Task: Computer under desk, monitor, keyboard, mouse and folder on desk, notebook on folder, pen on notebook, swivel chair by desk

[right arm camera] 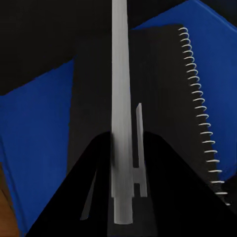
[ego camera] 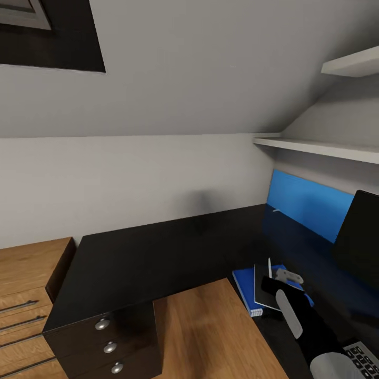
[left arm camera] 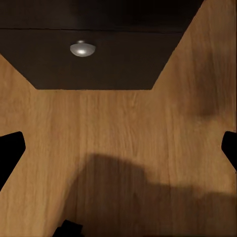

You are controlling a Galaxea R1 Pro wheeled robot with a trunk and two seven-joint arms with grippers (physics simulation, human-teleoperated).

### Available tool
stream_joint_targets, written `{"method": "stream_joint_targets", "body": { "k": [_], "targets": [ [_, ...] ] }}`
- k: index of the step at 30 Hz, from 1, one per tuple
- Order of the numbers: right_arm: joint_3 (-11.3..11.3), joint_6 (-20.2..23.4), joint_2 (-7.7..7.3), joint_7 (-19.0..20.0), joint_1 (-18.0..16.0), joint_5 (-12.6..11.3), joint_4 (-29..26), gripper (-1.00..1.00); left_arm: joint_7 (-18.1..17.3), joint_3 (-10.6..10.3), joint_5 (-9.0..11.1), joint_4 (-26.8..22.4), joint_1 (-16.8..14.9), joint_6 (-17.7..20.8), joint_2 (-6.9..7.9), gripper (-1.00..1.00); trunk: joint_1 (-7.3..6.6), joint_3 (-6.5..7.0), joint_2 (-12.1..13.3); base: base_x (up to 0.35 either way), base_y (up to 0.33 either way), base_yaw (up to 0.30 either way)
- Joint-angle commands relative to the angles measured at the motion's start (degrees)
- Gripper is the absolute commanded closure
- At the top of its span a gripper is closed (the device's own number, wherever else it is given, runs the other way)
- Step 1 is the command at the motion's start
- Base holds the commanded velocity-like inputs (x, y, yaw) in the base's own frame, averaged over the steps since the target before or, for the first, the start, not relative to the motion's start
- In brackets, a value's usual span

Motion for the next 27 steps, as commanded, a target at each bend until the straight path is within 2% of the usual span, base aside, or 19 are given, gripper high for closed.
{"method": "stream_joint_targets", "body": {
  "k": [1, 3, 7, 10, 17, 27],
  "targets": [
    [0.1, -0.1, -0.04, -0.1, -0.3, -0.1, 0.5, 1.00, 0.4, -0.9, 0.6, -0.2, -0.1, -0.4, 0.08, -1.00, 0.00, -0.07, 0.0, 0.000, 0.000, 0.000],
    [0.1, -1.3, -0.07, 1.6, -0.9, 2.6, 2.2, 1.00, 0.4, -2.0, 0.6, -0.6, -0.1, -0.5, 0.06, -1.00, 0.00, -0.07, 0.0, 0.000, 0.000, 0.000],
    [0.2, -2.0, -0.04, 3.2, -1.2, 4.2, 3.9, 1.00, 0.3, -2.6, 0.6, -0.7, -0.1, -0.5, 0.05, -1.00, 0.00, -0.07, 0.0, 0.000, 0.000, 0.000],
    [0.2, -2.3, -0.10, 3.3, -3.0, 4.8, 7.5, 1.00, 0.3, -2.6, 0.6, -0.8, -0.1, -0.5, 0.05, -1.00, 0.00, -0.07, 0.0, 0.000, 0.000, 0.000],
    [0.2, -6.4, -0.11, 3.3, -7.2, 6.5, 16.7, 1.00, 0.3, -2.7, 0.6, -0.8, -0.1, -0.5, 0.05, -1.00, 0.00, -0.07, 0.0, 0.000, 0.000, 0.000],
    [0.2, -7.0, -0.09, 3.3, -7.7, 7.0, 17.7, 1.00, 0.2, -2.7, 0.7, -0.8, -0.1, -0.5, 0.05, -1.00, 0.00, -0.07, 0.0, 0.000, 0.000, 0.000]
  ]
}}
